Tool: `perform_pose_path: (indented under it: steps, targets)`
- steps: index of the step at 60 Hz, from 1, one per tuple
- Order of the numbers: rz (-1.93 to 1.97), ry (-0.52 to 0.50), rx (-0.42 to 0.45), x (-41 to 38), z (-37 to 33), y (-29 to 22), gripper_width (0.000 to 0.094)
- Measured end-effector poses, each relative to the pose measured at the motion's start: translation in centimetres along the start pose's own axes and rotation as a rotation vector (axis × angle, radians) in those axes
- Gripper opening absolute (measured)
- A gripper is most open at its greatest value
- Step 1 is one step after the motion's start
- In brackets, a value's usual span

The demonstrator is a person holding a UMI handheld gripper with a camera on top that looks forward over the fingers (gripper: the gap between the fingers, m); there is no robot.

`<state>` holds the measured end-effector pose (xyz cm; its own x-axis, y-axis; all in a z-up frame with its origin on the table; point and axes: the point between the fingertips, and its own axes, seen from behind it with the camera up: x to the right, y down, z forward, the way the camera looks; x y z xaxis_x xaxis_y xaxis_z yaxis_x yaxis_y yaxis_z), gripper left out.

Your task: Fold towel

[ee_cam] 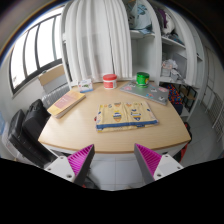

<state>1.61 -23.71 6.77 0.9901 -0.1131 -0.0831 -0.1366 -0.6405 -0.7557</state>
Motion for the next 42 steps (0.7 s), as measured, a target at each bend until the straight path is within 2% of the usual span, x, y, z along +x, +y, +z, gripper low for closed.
perform_pose_path:
  steps: [7, 17, 26, 30, 33, 34, 38, 40, 42]
  targets:
    - [-0.040, -0.040, 0.011, -1.4, 2.5, -1.3, 0.0835]
    - [-0.100, -0.066, 0.040, -5.2, 10.9, -5.4, 0.0839]
    - [-0.143, -0.045, 0.041, -6.0, 16.6, -7.3, 0.0830]
    - [-0.165, -0.029, 0.021, -5.7, 18.7, -6.9, 0.0790]
    - [-0.181, -0.009, -0.021, -5.1, 20.1, -5.5, 0.0686]
    - [-0.169, -0.022, -0.007, -5.5, 20.1, -6.2, 0.0635]
    - [-0.183, -0.003, 0.019, -4.7, 20.7, -6.4, 0.0287]
    - [-0.201, 0.019, 0.019, -4.0, 20.7, -6.5, 0.0048]
    - [-0.212, 0.057, 0.014, -3.3, 20.5, -6.4, 0.0043]
